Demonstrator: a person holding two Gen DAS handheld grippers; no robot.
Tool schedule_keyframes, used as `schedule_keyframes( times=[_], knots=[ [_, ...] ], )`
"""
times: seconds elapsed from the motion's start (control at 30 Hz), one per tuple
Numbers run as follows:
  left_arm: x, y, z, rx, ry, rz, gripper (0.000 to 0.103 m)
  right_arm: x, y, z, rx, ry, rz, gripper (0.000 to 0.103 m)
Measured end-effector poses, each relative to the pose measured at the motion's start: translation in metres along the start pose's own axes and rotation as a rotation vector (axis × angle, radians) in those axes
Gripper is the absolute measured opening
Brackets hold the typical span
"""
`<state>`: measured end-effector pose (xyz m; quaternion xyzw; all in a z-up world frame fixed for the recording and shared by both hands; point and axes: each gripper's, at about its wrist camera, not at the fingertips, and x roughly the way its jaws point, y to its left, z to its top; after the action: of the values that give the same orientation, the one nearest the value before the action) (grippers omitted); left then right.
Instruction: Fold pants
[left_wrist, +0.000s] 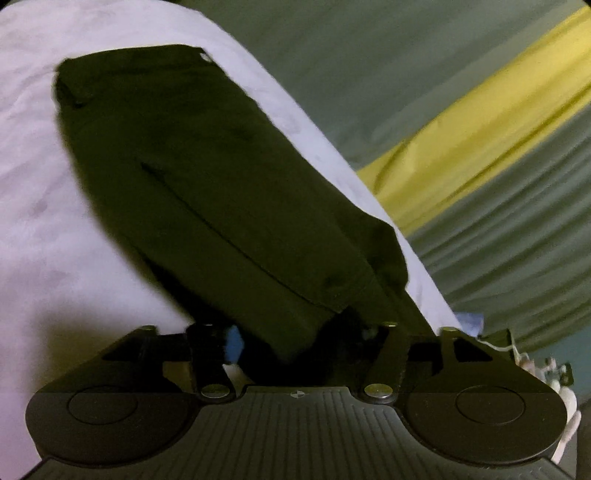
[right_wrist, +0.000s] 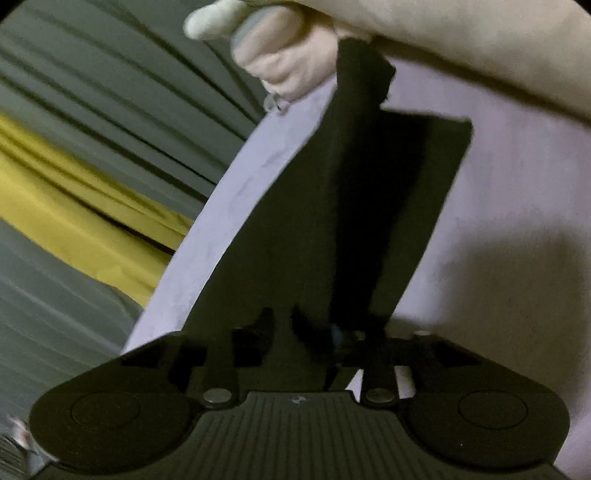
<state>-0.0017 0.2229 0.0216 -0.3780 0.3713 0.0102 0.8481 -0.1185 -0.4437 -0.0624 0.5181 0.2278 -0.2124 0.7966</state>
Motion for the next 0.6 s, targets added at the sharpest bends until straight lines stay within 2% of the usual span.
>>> schedule_keyframes(
  times=[0.03,0.13,0.23,0.37,0.47,0.5,0.57,0.6],
  knots=[
    [0.005,0.008,-0.008,-0.035,-0.021,0.021,0.075,-0.002,-0.004,-0.002,0.017,-0.006,0.006,0.038],
    [-0.003,0.036,-0.001,-0.161,-0.059,0.057,0.075,-0.004,-0.010,-0.005,0.067,-0.029,0.036,0.038],
    [-0.015,0.045,0.004,-0.216,-0.083,0.066,0.075,-0.013,-0.013,-0.005,0.073,-0.041,0.047,0.038],
    [-0.027,0.024,0.006,-0.141,-0.133,0.093,0.080,-0.023,-0.008,-0.004,0.036,-0.077,0.040,0.037],
    [-0.020,-0.003,0.004,-0.050,-0.152,0.127,0.086,-0.019,0.019,0.002,-0.082,-0.068,-0.056,0.006],
    [-0.012,-0.013,0.003,-0.027,-0.158,0.136,0.086,-0.022,0.033,0.003,-0.127,-0.076,-0.070,0.005],
    [-0.017,-0.025,0.000,0.003,-0.181,0.153,0.086,-0.044,0.058,0.006,-0.185,-0.143,0.025,0.004],
    [-0.017,-0.031,-0.001,0.011,-0.197,0.157,0.086,-0.062,0.066,0.008,-0.179,-0.192,0.125,0.004]
  ],
)
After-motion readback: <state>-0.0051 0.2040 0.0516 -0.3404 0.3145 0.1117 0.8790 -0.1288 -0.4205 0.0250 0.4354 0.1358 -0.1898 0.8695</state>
